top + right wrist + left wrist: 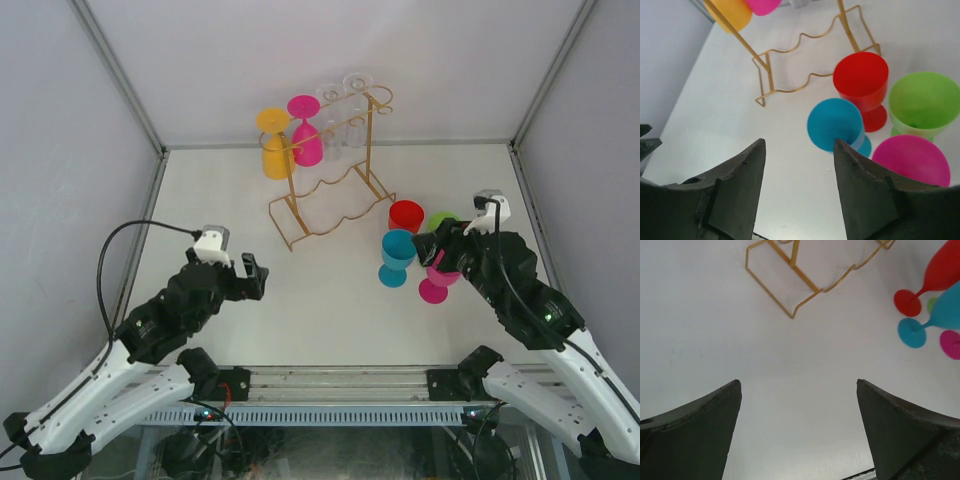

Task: Take the wine glass off the wine glass rack
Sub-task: Place the wine glass at the center of the board, then pick up the wine glass from the wine rack.

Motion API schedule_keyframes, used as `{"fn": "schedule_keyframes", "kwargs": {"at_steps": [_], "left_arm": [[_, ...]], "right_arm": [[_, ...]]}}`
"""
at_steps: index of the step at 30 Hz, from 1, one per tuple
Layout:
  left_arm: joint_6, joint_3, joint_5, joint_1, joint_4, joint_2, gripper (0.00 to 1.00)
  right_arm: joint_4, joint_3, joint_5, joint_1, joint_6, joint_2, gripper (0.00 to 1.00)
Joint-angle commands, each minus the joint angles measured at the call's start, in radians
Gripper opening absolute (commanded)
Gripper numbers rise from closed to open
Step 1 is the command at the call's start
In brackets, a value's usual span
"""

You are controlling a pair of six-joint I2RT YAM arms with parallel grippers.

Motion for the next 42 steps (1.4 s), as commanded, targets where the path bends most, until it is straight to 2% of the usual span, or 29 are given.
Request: {"fn": "schedule_keyframes", "kwargs": {"at_steps": [1,5,10,12,19,21,28,35,42], "left_arm": [[0.022,0.165,0.09,0.023,0.038,0.112,1.0],[0.033,0.276,0.118,0.094,0.006,0.168,1.0],[-0.016,0.334,0.309,0.296,0.062,0.169,1.0],[-0.027,0.382,0.334,0.371,0.047,0.196,1.0],[-0.111,0.542,0.462,0.526,0.04,0.352,1.0],[-0.124,0.59,0.467,0.553,0.033,0.397,1.0],[-0.134,0.726,0.452,0.595,0.08,0.504,1.0],[-0.167,0.811,0.535,0.648,0.121,0.622,1.0],[-0.197,0.906,0.686,0.664,0.146,0.776,1.0]], "right_arm": [[0.079,0.065,-0.094,-0.01,0.011,-0.018,0.58],[0.141,0.076,-0.13,-0.013,-0.007,-0.043,0.64],[0.174,0.075,-0.142,-0.016,-0.005,-0.069,0.73],[0.182,0.069,-0.166,-0.016,-0.006,-0.071,0.74],[0.218,0.065,-0.29,-0.018,0.038,-0.046,0.74],[0.222,0.066,-0.331,-0.018,0.037,-0.037,0.77],[0.206,0.075,-0.235,-0.034,0.03,-0.015,0.83],[0.162,0.1,-0.265,-0.054,0.014,-0.023,0.83],[0.101,0.11,-0.251,-0.065,0.009,-0.038,0.83]]}}
